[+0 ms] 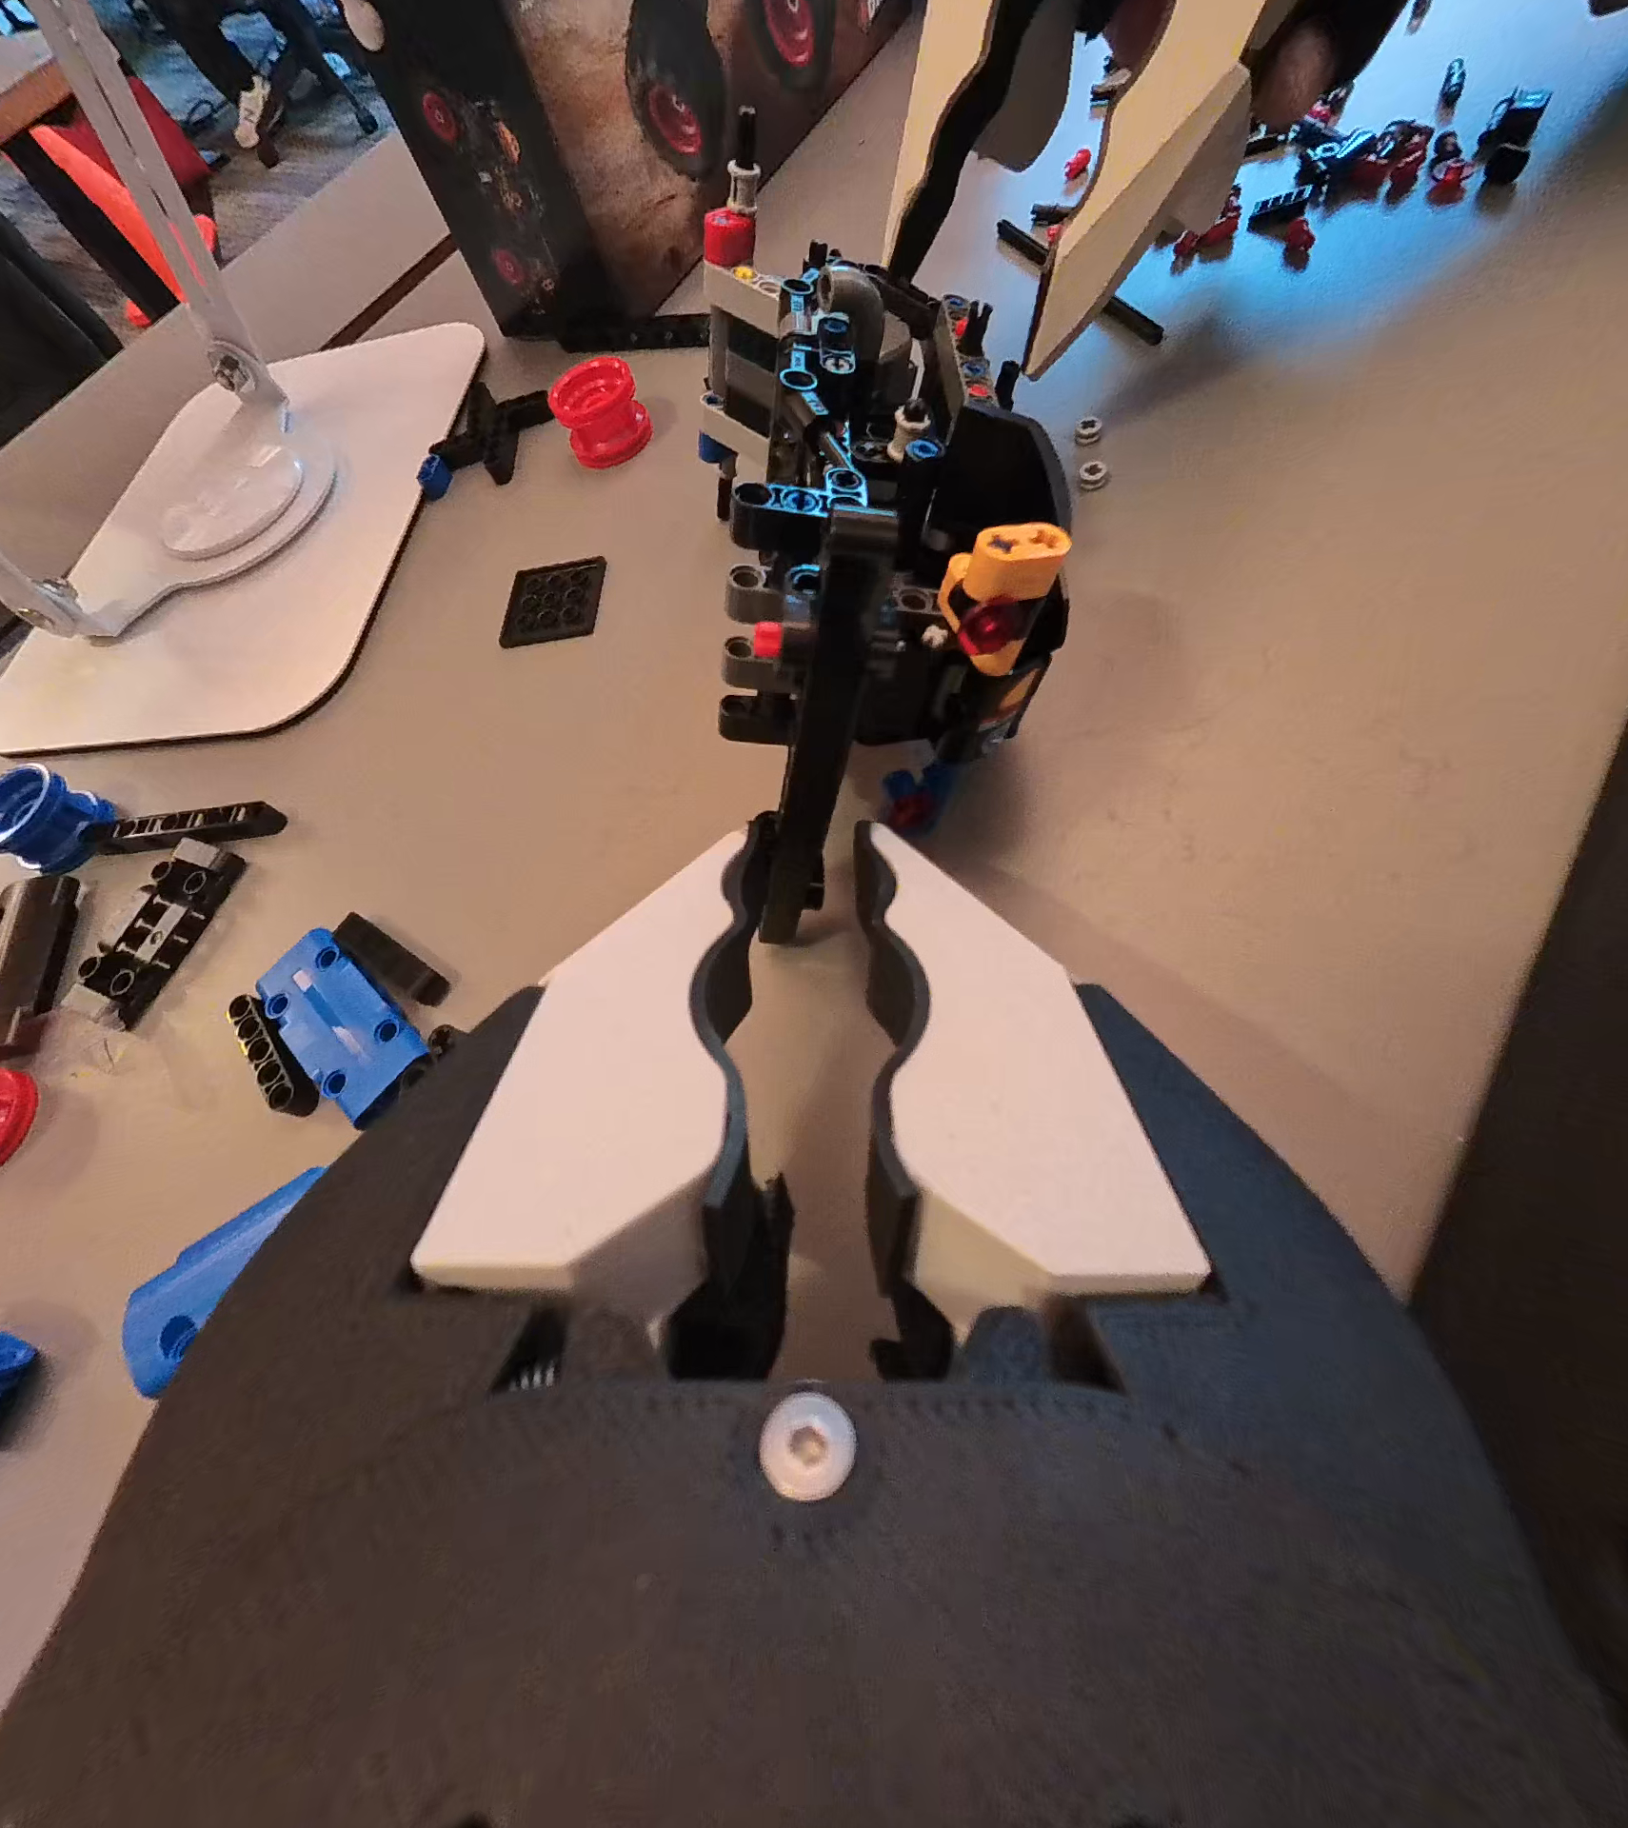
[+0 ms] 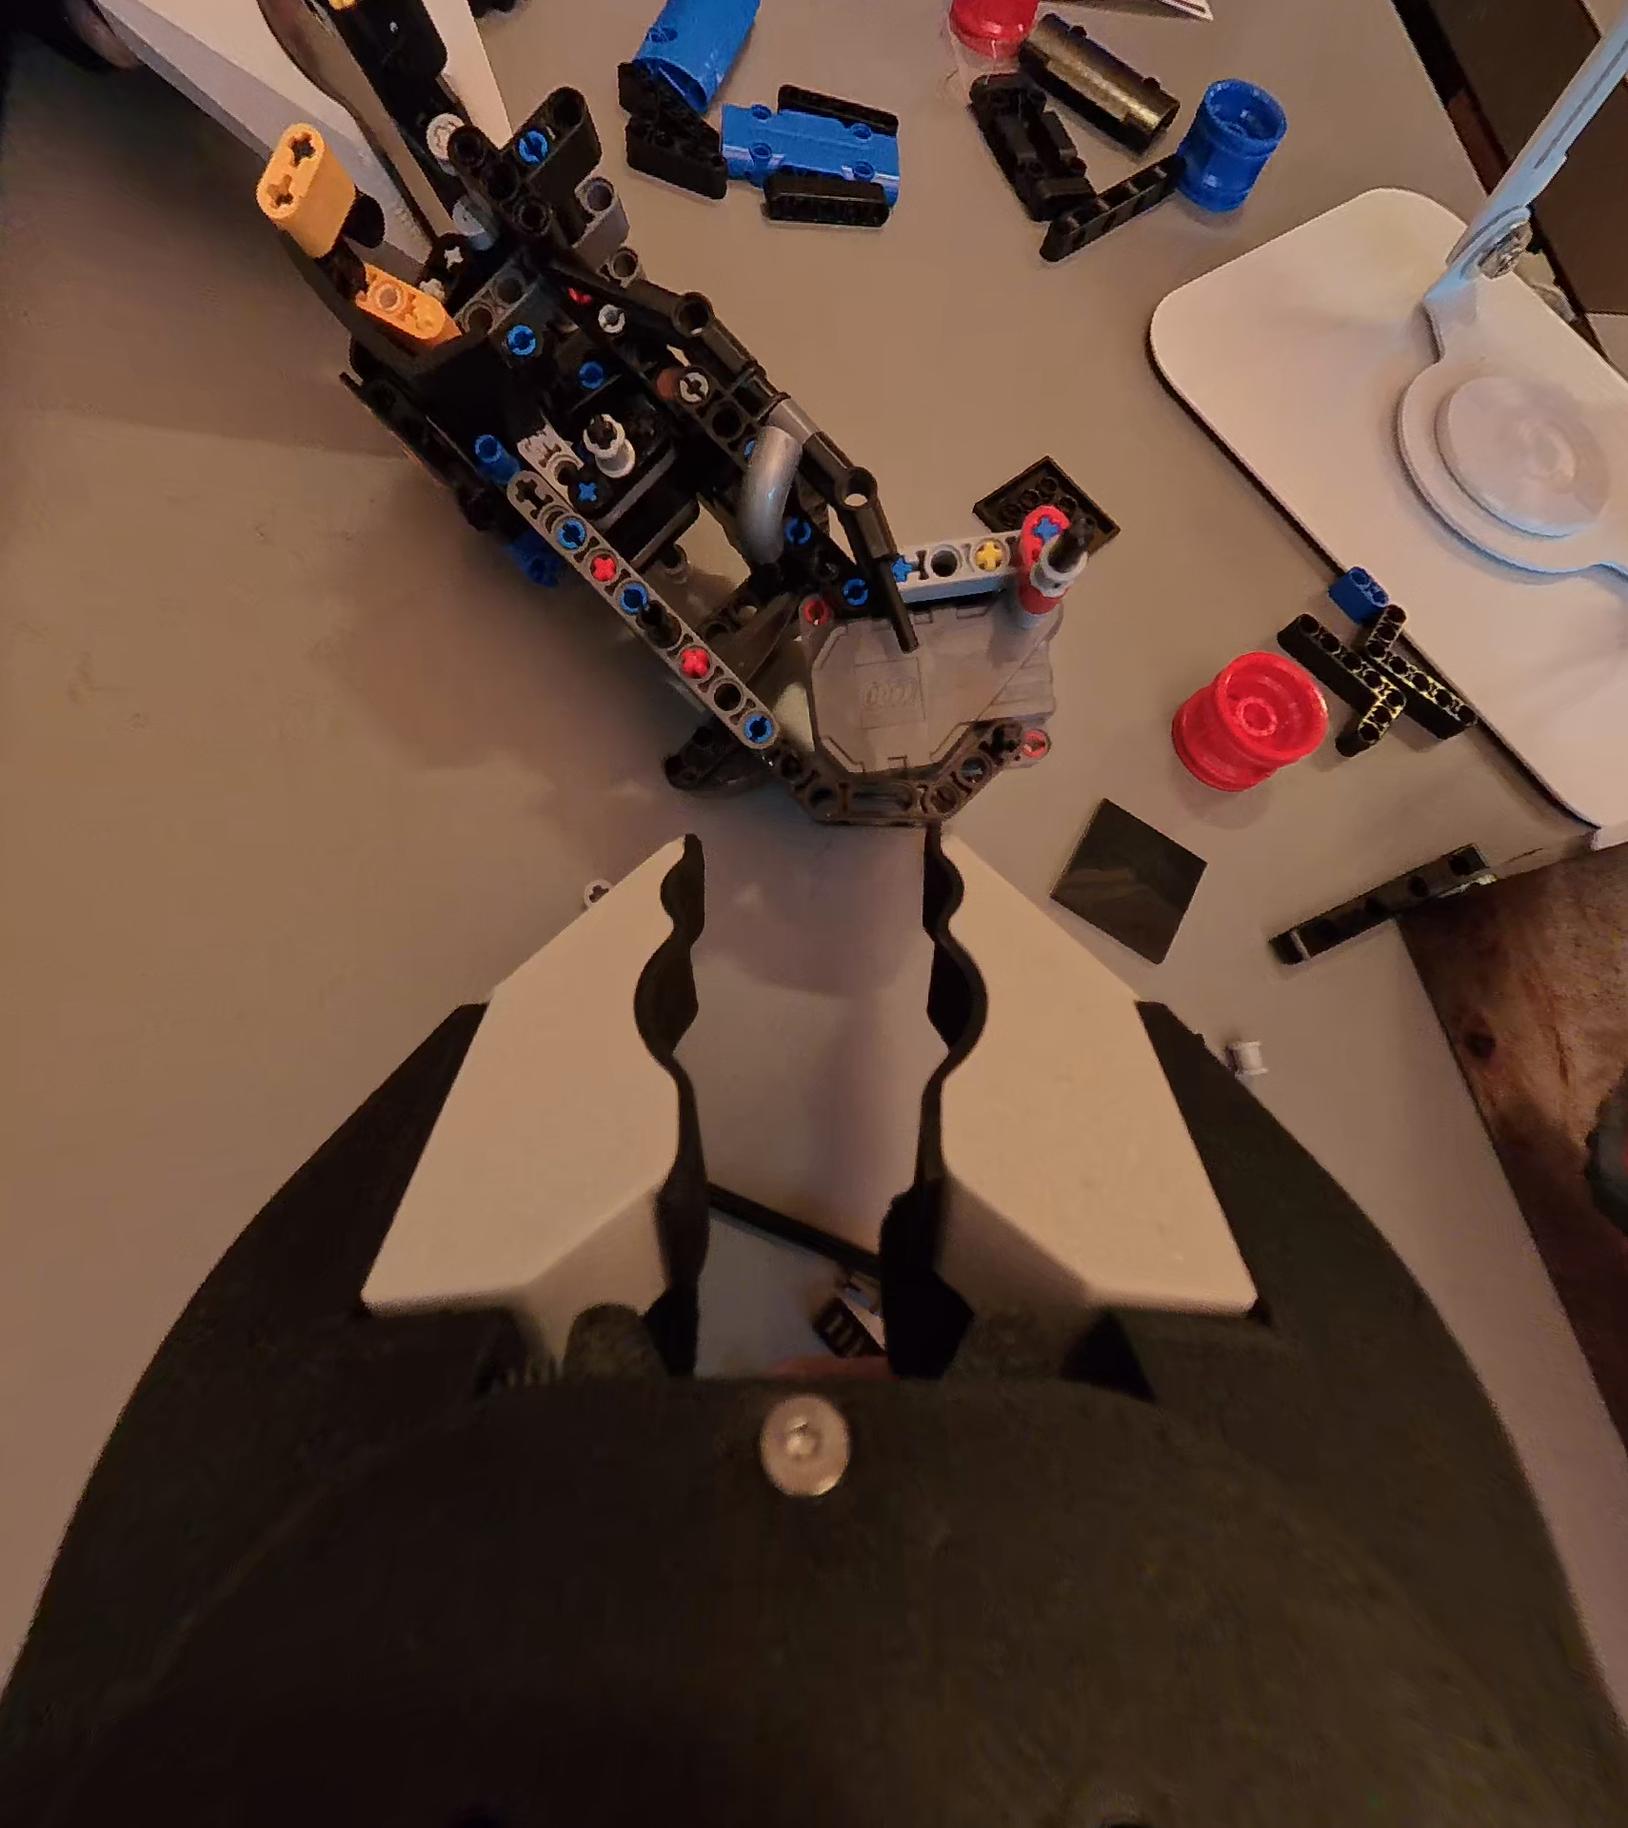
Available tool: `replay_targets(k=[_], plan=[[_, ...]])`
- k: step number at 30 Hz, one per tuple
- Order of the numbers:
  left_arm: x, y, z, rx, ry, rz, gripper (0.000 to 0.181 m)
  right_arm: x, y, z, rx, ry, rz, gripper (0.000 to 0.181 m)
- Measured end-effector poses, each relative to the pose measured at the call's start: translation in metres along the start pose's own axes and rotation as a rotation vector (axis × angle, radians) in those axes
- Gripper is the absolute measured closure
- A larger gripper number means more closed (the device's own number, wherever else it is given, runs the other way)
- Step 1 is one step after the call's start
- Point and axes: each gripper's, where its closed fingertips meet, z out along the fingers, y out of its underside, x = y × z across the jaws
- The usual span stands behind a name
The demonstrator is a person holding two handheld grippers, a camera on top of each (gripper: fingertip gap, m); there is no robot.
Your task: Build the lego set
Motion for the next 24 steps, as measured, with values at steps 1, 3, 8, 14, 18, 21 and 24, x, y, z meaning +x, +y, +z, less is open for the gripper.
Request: replay_targets(k=[1, 3, 8, 14, 18, 21, 24], plan=[[-0.0001, 0.0000, -0.0001, 0.000, -0.001, 0.000, 0.165, -0.0003, -0.0002, 0.0000, 0.000, 0.000, 0.000, 0.138], [-0.0004, -0.0002, -0.0003, 0.001, -0.003, 0.002, 0.167, -0.0003, -0.0003, -0.0001, 0.000, 0.000, -0.001, 0.139], [-0.0011, 0.0004, -0.0002, -0.002, -0.008, 0.003, 0.171, 0.0002, -0.0009, -0.0009, 0.002, 0.003, -0.002, 0.139], [-0.0012, 0.0010, -0.0001, -0.005, -0.009, 0.005, 0.172, 0.0004, -0.0015, -0.0021, 0.001, 0.007, -0.005, 0.138], [-0.0005, 0.0014, 0.0000, -0.007, -0.007, 0.009, 0.169, 0.0012, -0.0006, -0.0027, -0.003, 0.011, -0.007, 0.138], [-0.0006, 0.0018, 0.0001, -0.008, -0.007, 0.010, 0.169, 0.0026, -0.0003, -0.0045, -0.005, 0.018, -0.010, 0.138], [-0.0008, 0.0030, 0.0006, -0.015, -0.010, 0.012, 0.167, 0.0057, -0.0001, -0.0075, -0.003, 0.025, -0.005, 0.138]])
